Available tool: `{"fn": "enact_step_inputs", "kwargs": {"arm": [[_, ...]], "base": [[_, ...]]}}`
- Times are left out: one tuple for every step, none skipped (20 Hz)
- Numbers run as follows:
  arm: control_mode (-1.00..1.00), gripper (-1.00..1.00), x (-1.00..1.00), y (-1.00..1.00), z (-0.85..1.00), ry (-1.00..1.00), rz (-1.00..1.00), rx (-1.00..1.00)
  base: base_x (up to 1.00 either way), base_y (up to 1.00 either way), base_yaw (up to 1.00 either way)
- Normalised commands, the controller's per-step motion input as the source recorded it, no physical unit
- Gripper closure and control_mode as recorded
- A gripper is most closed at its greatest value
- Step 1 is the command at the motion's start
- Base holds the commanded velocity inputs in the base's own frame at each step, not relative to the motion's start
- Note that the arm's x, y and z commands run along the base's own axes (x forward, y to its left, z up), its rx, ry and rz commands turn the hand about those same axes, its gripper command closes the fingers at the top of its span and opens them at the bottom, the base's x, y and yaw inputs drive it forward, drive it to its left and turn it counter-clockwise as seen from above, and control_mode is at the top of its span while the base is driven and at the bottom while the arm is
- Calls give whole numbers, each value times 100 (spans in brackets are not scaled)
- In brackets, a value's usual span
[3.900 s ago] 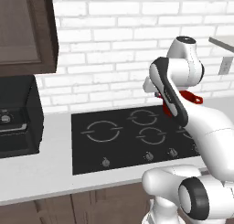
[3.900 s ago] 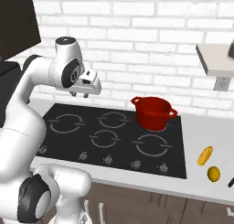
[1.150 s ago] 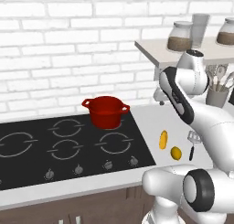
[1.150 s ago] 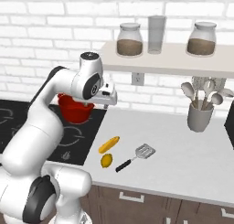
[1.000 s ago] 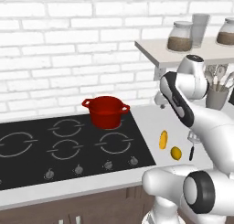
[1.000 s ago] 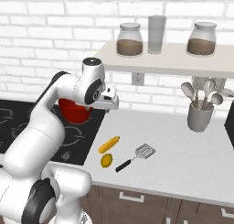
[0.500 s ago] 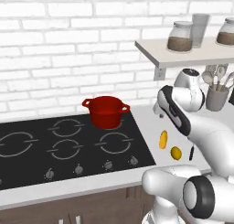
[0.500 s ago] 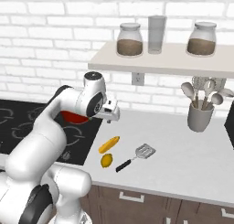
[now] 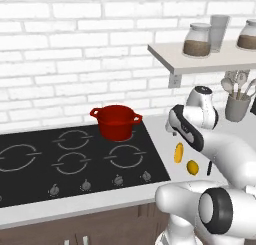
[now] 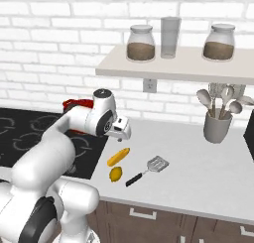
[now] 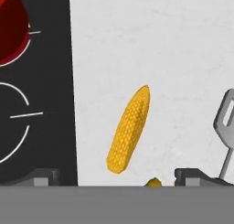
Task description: Put the lemon and corn in the pot. Retrieve the spatula and lightly stir the vegetables in the pot.
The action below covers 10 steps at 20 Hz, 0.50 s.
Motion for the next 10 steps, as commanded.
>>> {"fn": "enact_step_inputs", "kwargs": {"arm": [[-100,-100,16,-8,-45,6,-6,0],[-100,-100,19,-12,-46,7,-7,0],[-100,-100,18,-17,-48,7,-7,0],[-100,-100,19,-21,-46,8,-7,0],[-100,-100,13,-22,-43,6,-7,0],[-100,-100,10,-23,-40,5,-7,0],[-100,-100,7,-24,-39,4,-7,0],[-100,-100,6,-21,-35,1,-7,0],[-100,-100,6,-19,-34,1,-7,0],[-100,-100,9,-16,-33,1,-6,0]], "base": [[0,0,0],[0,0,0],[0,0,0],[0,0,0],[0,0,0],[0,0,0],[0,0,0],[0,0,0],[0,0,0],[0,0,0]]}}
